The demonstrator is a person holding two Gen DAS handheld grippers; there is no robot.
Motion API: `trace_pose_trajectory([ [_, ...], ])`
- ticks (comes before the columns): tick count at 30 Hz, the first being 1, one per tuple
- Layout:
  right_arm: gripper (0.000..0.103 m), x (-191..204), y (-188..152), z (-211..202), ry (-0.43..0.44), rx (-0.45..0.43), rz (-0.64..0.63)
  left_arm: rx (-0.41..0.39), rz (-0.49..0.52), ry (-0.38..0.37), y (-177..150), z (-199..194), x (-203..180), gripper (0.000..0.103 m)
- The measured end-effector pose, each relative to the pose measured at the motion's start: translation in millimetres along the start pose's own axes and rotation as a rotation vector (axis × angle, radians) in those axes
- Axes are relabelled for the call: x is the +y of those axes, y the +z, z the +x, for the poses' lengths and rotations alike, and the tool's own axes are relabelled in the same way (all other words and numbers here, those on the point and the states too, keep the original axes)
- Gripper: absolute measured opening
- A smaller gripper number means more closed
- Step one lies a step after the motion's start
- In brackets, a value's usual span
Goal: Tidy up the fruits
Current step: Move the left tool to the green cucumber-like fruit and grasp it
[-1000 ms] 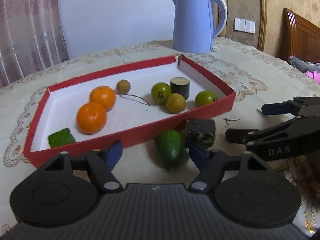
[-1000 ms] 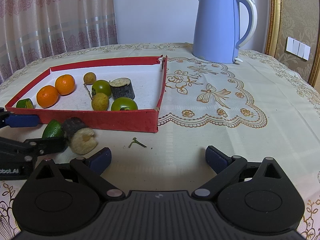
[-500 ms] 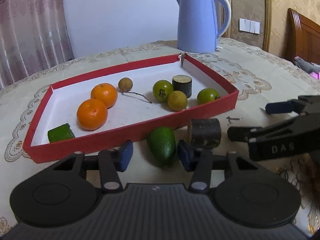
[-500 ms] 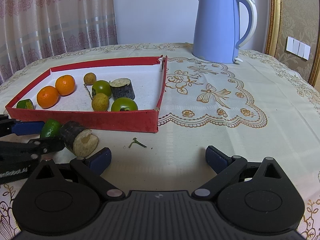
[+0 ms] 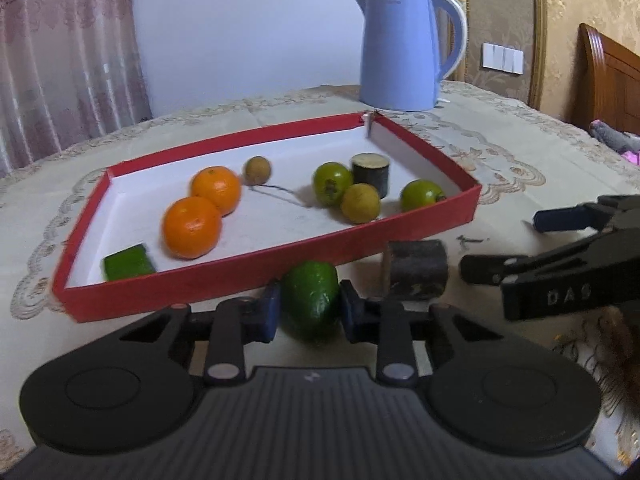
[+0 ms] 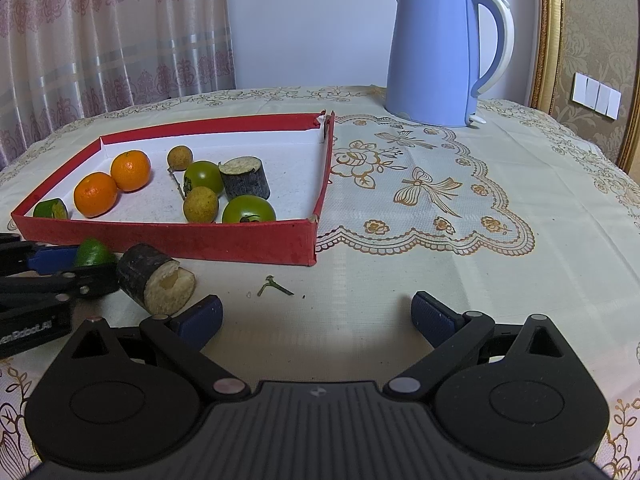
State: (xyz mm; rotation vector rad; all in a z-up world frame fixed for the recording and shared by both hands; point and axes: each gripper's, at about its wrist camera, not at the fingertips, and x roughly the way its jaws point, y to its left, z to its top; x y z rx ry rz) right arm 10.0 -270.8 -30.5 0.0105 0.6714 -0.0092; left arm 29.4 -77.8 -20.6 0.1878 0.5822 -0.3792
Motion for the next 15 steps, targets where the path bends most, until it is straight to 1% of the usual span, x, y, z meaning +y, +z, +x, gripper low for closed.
trace_pose_trajectory([
  [2, 0.101, -1, 0, 0, 0.000, 0.000, 0.000, -0.003, -0.011, 0.018, -5, -5, 8, 0.027],
  [4, 0.101, -1, 0, 0, 0.001, 0.000, 0.001, -0.006, -0.030, 0.055, -10, -10, 19, 0.027],
  [6, 0.101, 0, 0, 0, 0.002, -0.001, 0.002, -0.002, -0.060, 0.068, -13, -14, 31, 0.027],
  [8, 0.101, 1, 0, 1, 0.000, 0.001, -0.001, 0.000, -0.083, 0.102, -15, -17, 42, 0.027],
  [10, 0.101, 1, -1, 1, -0.001, 0.001, -0.003, 0.002, -0.118, 0.107, -17, -19, 53, 0.027],
  [12, 0.101, 1, -1, 1, -0.002, 0.002, -0.004, 0.002, -0.158, 0.092, -18, -20, 60, 0.028],
  [15, 0.101, 0, 0, 1, 0.000, 0.001, -0.004, 0.003, -0.148, 0.099, -18, -20, 58, 0.028],
])
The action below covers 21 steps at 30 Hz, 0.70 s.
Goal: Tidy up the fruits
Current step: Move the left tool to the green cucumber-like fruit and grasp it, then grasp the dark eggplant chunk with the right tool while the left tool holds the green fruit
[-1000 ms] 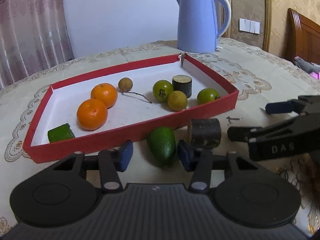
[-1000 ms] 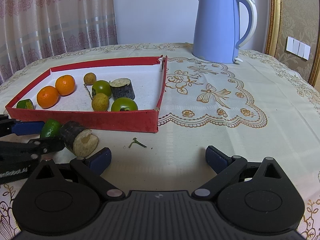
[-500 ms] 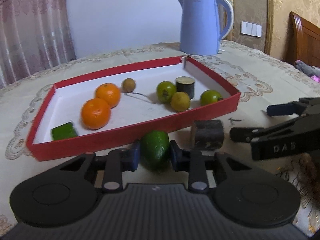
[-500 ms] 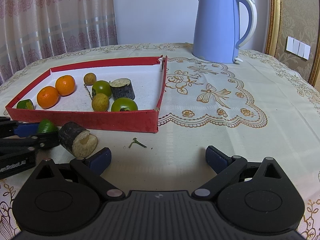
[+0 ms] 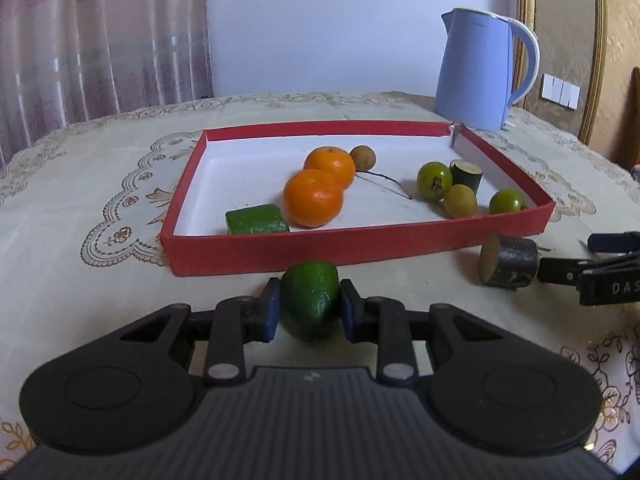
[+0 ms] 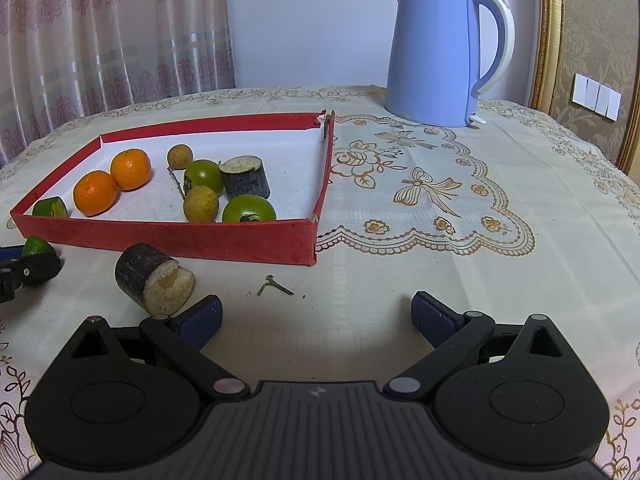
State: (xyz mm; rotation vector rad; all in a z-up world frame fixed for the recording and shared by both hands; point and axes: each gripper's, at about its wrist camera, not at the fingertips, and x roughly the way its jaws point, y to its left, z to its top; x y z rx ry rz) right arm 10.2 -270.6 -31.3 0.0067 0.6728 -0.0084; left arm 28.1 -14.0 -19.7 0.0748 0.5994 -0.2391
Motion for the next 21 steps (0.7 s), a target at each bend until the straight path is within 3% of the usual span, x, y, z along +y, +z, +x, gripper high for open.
trace_pose_trajectory([
  [14, 0.102, 12, -16, -36, 0.096, -0.085, 0.043, 0.002, -0.008, -0.004, 1, 2, 2, 0.029],
  [21, 0.102, 29, -9, -33, 0.141, -0.076, 0.029, 0.002, -0.009, -0.005, 1, 2, 3, 0.029],
])
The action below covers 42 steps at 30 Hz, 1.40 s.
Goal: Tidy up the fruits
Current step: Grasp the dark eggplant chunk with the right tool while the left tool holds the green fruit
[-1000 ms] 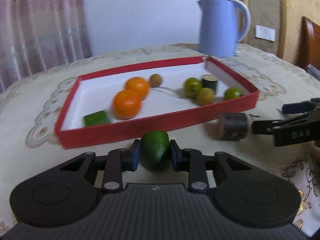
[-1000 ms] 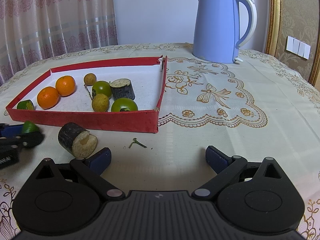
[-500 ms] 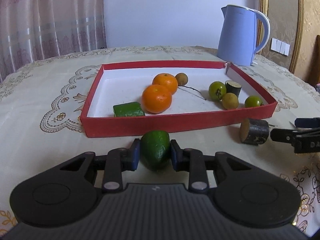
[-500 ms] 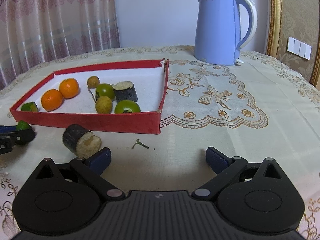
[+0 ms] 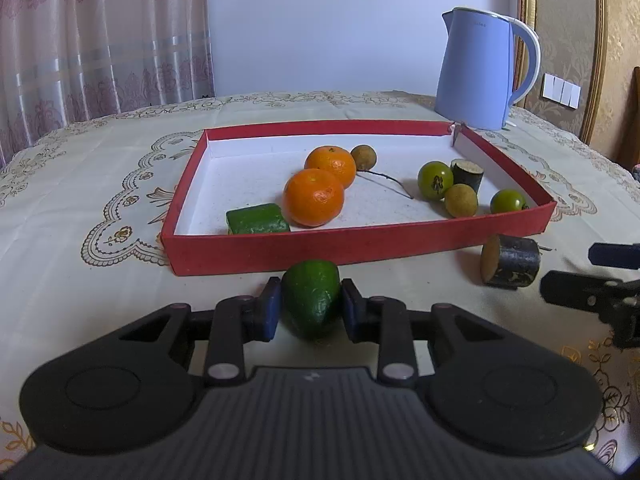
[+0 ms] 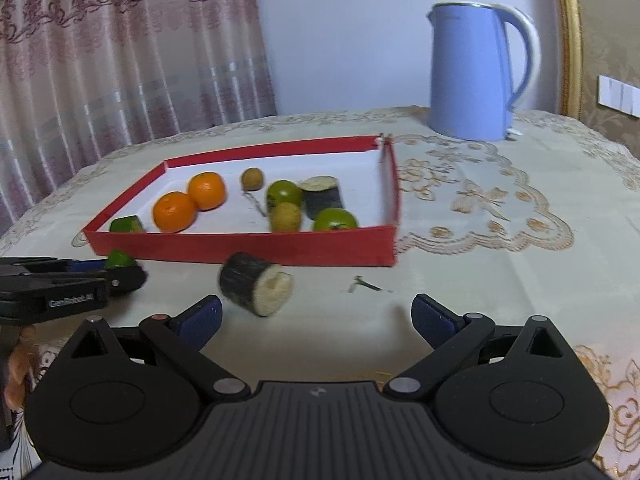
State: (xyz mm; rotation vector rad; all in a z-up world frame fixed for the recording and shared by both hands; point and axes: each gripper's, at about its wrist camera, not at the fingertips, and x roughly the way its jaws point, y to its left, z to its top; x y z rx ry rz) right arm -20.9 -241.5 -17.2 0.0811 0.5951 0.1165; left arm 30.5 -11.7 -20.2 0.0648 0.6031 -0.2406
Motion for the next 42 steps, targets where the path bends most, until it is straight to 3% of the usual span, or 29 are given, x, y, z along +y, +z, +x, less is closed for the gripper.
trace_pose_trajectory([
  [12, 0.102, 26, 15, 25, -0.028, 0.010, -0.045, 0.000, -0.001, -0.002, 0, 0, 0, 0.029],
  [15, 0.102, 30, 15, 30, -0.037, 0.014, -0.046, 0.003, 0.006, -0.026, 0, 0, -1, 0.040],
  [18, 0.102, 35, 15, 33, -0.081, 0.007, -0.070, 0.004, 0.019, -0.016, 0, 0, -4, 0.043],
  [26, 0.100, 47, 13, 36, -0.152, -0.006, -0.124, 0.004, 0.001, -0.009, 0, 1, -1, 0.040],
  [28, 0.097, 49, 12, 36, -0.159, -0.010, -0.142, 0.004, 0.010, -0.005, 0, 1, -2, 0.040],
  [30, 0.082, 52, 11, 38, -0.172, 0.002, -0.156, 0.005, 0.006, -0.009, 0, 1, -1, 0.041],
  [32, 0.076, 51, 10, 41, -0.166, 0.020, -0.154, 0.008, 0.011, -0.024, 0, 1, -2, 0.051],
  [35, 0.076, 48, 10, 42, -0.154, 0.026, -0.139, 0.012, 0.032, -0.012, 0, 2, -6, 0.058],
  [42, 0.076, 45, 11, 44, -0.136, 0.034, -0.119, 0.013, 0.024, -0.017, 0, 3, -4, 0.059],
])
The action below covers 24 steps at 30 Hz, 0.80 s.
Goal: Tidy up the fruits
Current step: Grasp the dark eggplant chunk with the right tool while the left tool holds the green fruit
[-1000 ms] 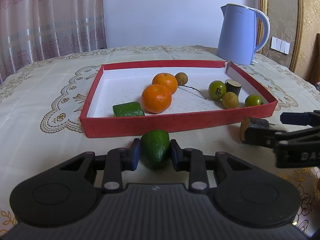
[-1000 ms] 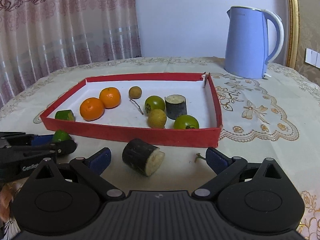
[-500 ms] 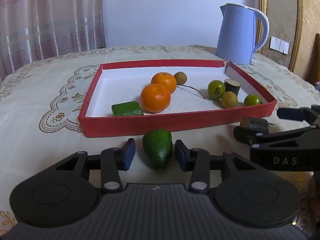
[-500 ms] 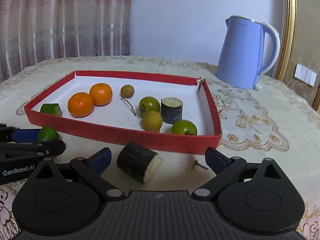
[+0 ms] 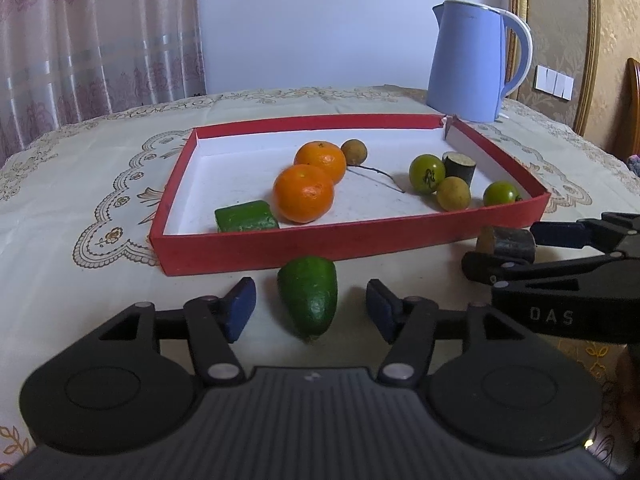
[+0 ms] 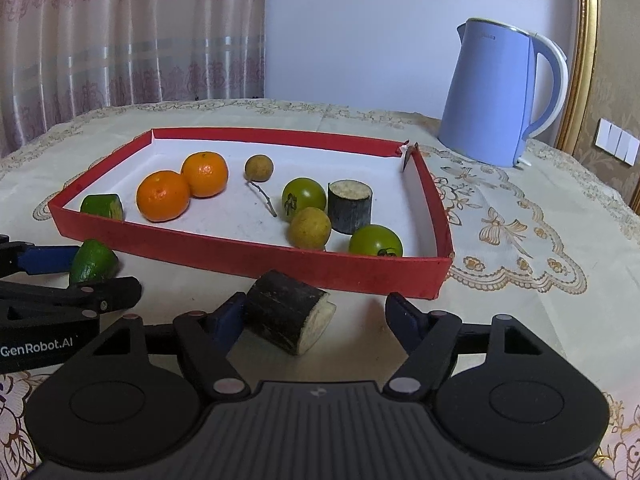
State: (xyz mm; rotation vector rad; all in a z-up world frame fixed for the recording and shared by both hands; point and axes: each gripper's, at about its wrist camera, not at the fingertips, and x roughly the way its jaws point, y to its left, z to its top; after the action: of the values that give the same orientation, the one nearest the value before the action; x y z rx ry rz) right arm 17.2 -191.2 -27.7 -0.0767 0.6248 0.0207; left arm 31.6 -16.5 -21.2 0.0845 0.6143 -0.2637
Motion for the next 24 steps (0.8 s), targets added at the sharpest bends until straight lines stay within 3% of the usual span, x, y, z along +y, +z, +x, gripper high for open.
trace_pose_trajectory([
  [7, 0.076, -2, 0, 1, 0.012, 0.007, 0.015, -0.004, 0.006, 0.022, 0, -1, -1, 0.061],
  [9, 0.076, -4, 0, 2, 0.016, 0.008, 0.021, -0.010, -0.021, 0.025, -1, -2, 3, 0.048],
  [12, 0.074, -5, 0, 1, 0.022, 0.008, 0.027, -0.013, -0.054, 0.010, -1, -3, 9, 0.045],
  [18, 0.046, -3, -1, -2, 0.059, -0.003, 0.022, -0.009, -0.043, 0.018, 0, -2, 6, 0.046],
  [24, 0.046, -2, -2, -3, 0.072, -0.005, 0.032, -0.008, -0.027, 0.027, 0, -1, 3, 0.046],
])
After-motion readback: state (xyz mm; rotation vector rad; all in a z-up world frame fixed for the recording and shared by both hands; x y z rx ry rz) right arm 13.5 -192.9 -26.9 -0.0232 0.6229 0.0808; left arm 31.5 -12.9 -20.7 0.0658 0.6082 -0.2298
